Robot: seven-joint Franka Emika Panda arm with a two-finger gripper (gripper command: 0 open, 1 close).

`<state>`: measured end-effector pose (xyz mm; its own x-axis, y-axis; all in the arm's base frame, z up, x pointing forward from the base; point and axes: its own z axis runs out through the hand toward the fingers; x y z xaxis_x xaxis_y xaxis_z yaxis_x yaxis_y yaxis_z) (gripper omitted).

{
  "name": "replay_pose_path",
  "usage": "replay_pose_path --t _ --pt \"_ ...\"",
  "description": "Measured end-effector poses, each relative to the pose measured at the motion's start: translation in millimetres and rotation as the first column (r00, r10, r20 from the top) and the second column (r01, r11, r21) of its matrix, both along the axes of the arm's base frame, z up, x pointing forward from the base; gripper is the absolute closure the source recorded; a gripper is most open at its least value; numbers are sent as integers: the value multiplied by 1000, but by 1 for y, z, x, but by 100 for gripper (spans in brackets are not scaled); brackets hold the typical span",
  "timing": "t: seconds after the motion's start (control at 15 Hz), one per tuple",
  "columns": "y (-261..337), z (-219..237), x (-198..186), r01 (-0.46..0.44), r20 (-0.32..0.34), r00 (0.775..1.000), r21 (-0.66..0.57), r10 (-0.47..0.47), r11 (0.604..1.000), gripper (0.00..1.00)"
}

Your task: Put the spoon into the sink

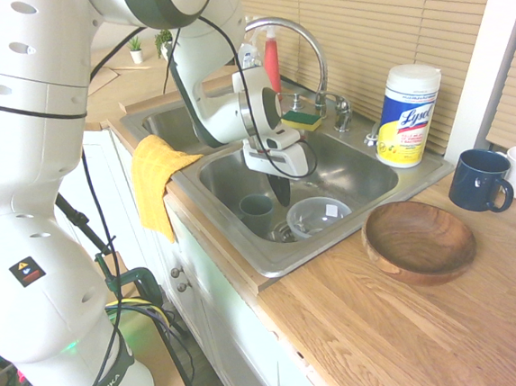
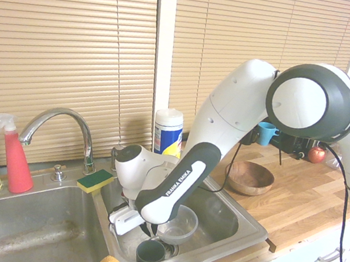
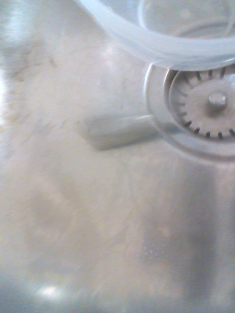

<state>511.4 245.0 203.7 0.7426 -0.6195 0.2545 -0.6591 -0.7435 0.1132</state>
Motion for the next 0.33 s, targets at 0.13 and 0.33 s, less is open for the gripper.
replay_pose_path --t 0.13,0.33 --pt "0 14 -2 -5 17 1000 15 5 1000 0" --pt "-3 51 -12 -28 63 998 52 24 998 0"
